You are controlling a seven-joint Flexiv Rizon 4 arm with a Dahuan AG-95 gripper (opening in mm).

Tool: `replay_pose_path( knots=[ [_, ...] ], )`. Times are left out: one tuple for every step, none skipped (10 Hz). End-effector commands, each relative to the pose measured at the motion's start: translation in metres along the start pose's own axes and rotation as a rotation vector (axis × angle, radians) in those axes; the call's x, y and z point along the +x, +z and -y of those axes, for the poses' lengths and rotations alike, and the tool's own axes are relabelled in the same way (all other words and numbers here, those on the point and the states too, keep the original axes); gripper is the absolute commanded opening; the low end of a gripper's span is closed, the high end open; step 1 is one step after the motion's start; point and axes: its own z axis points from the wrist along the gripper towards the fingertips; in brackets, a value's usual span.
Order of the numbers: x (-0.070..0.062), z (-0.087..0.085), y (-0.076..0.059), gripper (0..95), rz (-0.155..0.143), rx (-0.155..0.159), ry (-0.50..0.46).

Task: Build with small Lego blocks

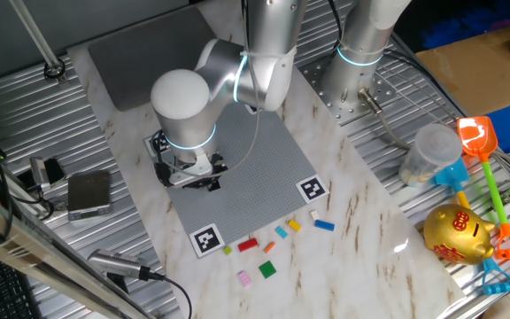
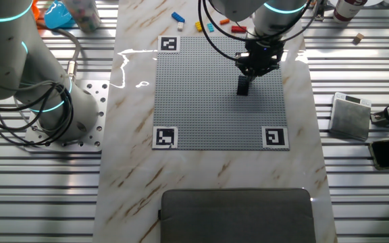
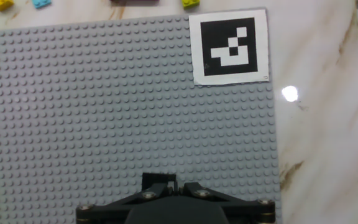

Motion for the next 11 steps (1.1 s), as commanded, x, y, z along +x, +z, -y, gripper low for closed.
replay_pose_path(
  knots=[
    [-0.0006,-0.0004,0.0000,0.0,0.001,-0.003,0.000],
    [-0.0009,-0.0008,0.0007,0.0,0.001,-0.003,0.001],
    [-0.0016,-0.0013,0.0016,0.0,0.001,-0.003,0.004],
    [-0.0023,-0.0013,0.0020,0.0,0.001,-0.002,0.013],
    [-0.0028,-0.0012,0.0021,0.0,0.000,-0.002,0.015],
    [-0.0037,-0.0012,0.0025,0.0,0.002,-0.002,0.014],
    [-0.0054,-0.0012,0.0032,0.0,0.002,-0.002,0.015],
    [-0.0065,-0.0012,0.0037,0.0,0.002,-0.002,0.017],
    [-0.0074,-0.0012,0.0039,0.0,0.002,-0.003,0.017],
    [-0.0081,-0.0013,0.0038,0.0,0.001,-0.003,0.016],
    [-0.0088,-0.0015,0.0038,0.0,0.000,-0.004,0.015]
  ],
)
